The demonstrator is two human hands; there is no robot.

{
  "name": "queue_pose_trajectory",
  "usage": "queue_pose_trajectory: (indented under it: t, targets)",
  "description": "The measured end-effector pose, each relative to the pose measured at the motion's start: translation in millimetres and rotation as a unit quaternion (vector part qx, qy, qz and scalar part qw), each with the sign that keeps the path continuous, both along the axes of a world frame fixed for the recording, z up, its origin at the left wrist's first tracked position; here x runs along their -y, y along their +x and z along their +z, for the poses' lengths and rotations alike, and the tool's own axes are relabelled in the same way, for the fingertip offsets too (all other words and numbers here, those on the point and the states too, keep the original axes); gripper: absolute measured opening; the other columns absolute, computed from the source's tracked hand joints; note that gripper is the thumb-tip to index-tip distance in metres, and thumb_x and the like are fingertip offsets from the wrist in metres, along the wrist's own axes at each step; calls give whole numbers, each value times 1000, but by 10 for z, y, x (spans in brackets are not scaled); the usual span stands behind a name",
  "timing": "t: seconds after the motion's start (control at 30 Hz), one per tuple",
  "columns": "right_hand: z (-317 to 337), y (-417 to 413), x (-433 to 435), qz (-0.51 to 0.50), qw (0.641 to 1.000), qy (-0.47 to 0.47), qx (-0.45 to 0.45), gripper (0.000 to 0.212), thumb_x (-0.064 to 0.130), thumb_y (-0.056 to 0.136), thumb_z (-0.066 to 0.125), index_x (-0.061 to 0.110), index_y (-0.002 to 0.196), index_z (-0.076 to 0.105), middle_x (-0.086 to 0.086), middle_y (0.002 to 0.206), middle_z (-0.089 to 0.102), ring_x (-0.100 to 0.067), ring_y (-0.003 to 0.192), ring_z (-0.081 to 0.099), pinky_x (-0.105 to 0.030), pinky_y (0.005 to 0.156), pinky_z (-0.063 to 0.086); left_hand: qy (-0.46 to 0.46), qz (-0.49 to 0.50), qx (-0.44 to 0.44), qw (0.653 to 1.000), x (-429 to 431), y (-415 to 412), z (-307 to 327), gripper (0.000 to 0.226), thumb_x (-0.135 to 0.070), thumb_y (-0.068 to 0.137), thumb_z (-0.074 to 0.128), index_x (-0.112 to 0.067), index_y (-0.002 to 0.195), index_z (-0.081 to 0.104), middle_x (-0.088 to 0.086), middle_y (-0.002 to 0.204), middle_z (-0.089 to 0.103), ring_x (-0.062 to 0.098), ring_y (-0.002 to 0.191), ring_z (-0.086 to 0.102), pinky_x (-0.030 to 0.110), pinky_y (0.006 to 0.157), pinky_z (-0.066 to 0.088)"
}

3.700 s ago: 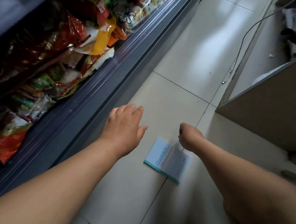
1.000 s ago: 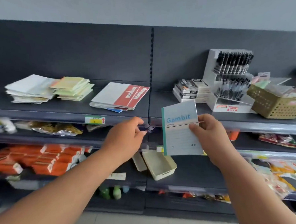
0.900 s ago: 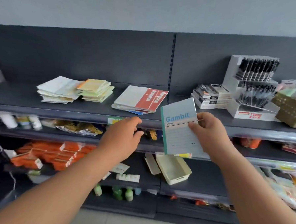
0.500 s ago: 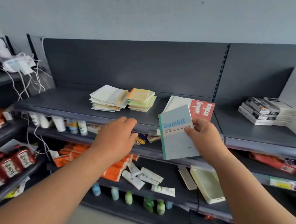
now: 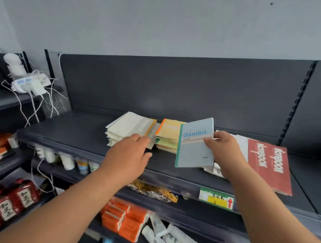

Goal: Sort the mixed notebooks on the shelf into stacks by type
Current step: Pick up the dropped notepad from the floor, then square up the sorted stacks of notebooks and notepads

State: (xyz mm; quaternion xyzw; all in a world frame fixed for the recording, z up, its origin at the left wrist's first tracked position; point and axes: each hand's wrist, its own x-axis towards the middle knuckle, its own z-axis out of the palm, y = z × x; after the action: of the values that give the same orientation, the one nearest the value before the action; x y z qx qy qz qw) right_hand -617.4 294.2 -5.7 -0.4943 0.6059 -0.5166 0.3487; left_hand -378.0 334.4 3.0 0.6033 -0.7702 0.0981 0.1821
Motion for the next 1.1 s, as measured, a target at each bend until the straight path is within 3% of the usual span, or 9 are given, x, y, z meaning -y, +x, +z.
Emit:
queue_pose_trajectory:
  t: [0.07, 0.17, 0.37, 0.47, 0.6, 0.8, 0.87, 0.93, 1.1]
  targets:
    - [6, 85, 376, 13, 1000, 5, 14, 6, 16, 96, 56, 11, 98, 59, -11, 100, 68, -28, 87, 66, -40, 60, 54, -1, 10, 2, 1000, 288, 65, 32, 36, -38, 97, 46, -22, 129, 50, -3, 119, 54, 19, 108, 53, 34, 84, 47]
    - [15, 180, 900, 25, 999, 9, 28, 14, 18, 96, 57, 10, 108, 59, -9, 106, 68, -26, 93, 67, -42, 71, 59, -11, 34, -10, 999, 687, 182, 37, 37, -38, 97, 45, -22, 130, 50, -3, 120, 54, 19, 108, 53, 35, 83, 48]
    - [-76, 375, 1528, -16, 998, 44, 38, 30, 14, 96, 59, 13, 126, 51, -6, 112, 65, -20, 96, 65, -23, 56, 51, 16, 28, -10, 999, 1376, 375, -15, 38, -39, 98, 43, -24, 132, 48, -4, 127, 52, 17, 112, 52, 32, 85, 46]
    - [-168, 445, 1685, -60, 991, 54, -109, 37, 18, 94, 60, 16, 130, 48, 1, 106, 60, -19, 91, 59, -24, 54, 43, 7, 7, -25, 1000, 1754, 471, -11, 38, -39, 98, 43, -24, 132, 48, -4, 127, 52, 18, 113, 52, 33, 85, 45]
    - [-281, 496, 1733, -91, 943, 95, -304, 42, 29, 89, 62, 16, 127, 52, 0, 111, 60, -23, 97, 55, -28, 70, 38, 20, -43, -24, 999, 2205, 594, -79, 36, -38, 98, 44, -23, 130, 50, -4, 126, 54, 18, 113, 52, 33, 84, 46]
    - [-93, 817, 1648, -177, 901, 107, -382, 29, 32, 88, 63, 15, 112, 56, -7, 113, 59, -30, 99, 55, -32, 75, 40, 37, -132, -5, 991, 2680, 914, -22, 33, -39, 97, 45, -21, 124, 52, -2, 119, 54, 21, 106, 53, 35, 82, 46]
    - [-13, 1083, 1595, -202, 897, 74, -385, 31, 31, 92, 61, 17, 119, 57, -7, 120, 59, -29, 104, 54, -33, 80, 42, 38, -146, -4, 989, 2787, 1050, 1, 32, -39, 97, 45, -20, 122, 52, -1, 119, 54, 23, 106, 54, 37, 84, 47]
    - [32, 1416, 1532, -202, 903, 43, -378, 39, 30, 95, 58, 18, 132, 53, -5, 130, 56, -27, 115, 53, -34, 90, 43, 43, -159, -3, 986, 2853, 1196, 0, 35, -41, 97, 45, -20, 124, 52, 0, 121, 53, 23, 108, 53, 37, 85, 47]
    - [-29, 2203, 1495, -96, 931, 46, -350, 40, 30, 97, 53, 24, 136, 49, 4, 140, 49, -18, 124, 48, -28, 94, 37, 99, -101, 28, 990, 2986, 1559, -40, 46, -48, 96, 43, -18, 130, 45, 5, 125, 53, 26, 111, 51, 35, 81, 43]
